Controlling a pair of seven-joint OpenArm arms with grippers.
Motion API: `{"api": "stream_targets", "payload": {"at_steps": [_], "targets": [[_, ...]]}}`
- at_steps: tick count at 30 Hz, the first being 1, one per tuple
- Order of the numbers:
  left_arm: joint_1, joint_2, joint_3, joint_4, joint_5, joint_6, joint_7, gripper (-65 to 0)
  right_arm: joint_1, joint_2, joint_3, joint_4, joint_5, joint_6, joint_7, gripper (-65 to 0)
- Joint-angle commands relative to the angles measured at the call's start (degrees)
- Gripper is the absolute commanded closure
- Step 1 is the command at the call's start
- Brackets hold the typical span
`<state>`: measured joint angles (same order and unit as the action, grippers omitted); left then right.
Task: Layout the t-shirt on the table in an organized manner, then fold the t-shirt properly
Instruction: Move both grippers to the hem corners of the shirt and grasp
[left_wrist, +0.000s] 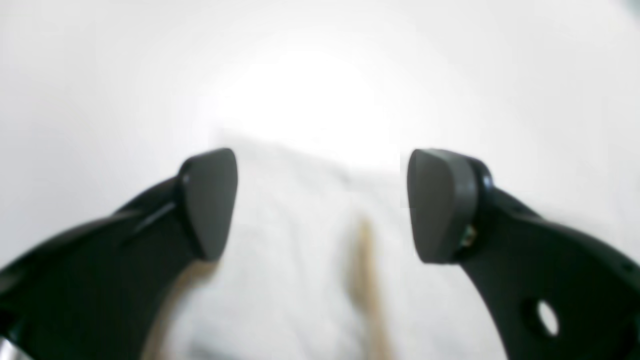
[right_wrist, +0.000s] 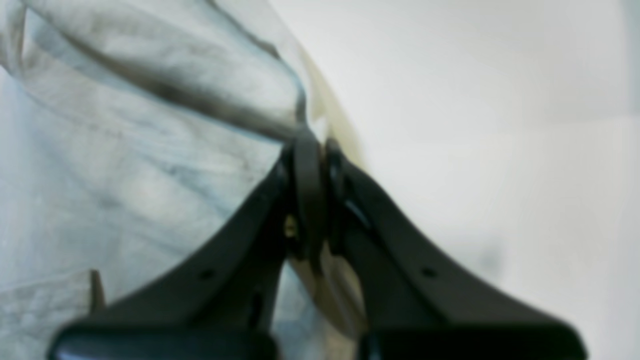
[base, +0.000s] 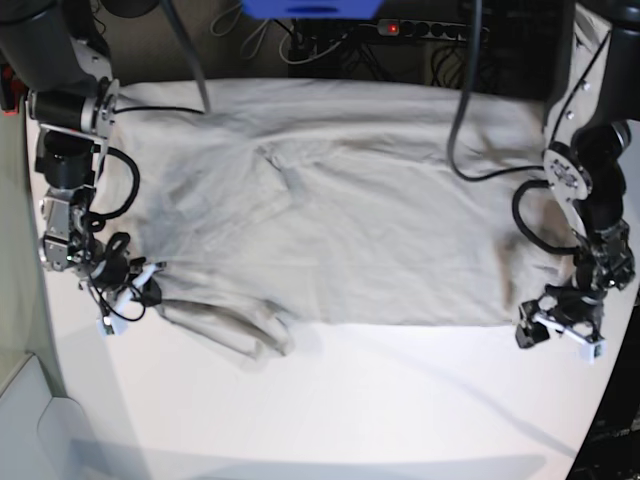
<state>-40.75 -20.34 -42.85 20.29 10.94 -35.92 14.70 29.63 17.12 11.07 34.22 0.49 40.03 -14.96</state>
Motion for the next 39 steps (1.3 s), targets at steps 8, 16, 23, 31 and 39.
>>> {"api": "stream_targets", "payload": {"at_steps": [8,16,23,31,39], "targets": [[-1.14,-2.04,0.17,0.06,-0.61,5.72,-0.85,-51.6,0.83,0.41,-0.04,0.2,-1.68,-0.03,-1.87,0.0],[0.01,-0.98,13.97,-2.4,-1.05,11.26,-0.94,-51.6,0.92,0.24,-0.04,0.2,-1.68,-0.03,-1.87,0.0],[0.01,-0.89,14.85,-4.34,-1.14,14.34,-1.12,-51.2,0.83,0.33,-0.04,0.2,-1.68,-0.03,-1.79,0.0],[0.01,-0.89,14.85,-4.07,-1.14,14.6,-0.68,0.0,1.19,0.24,0.05,0.2,-1.68,-0.03,-1.79,0.0],[0.88,-0.8,16.7,-4.25,0.53,10.91,-0.33,0.0,1.89,0.41,-0.04,0.29,-1.68,-0.03,-2.05,0.0]]}}
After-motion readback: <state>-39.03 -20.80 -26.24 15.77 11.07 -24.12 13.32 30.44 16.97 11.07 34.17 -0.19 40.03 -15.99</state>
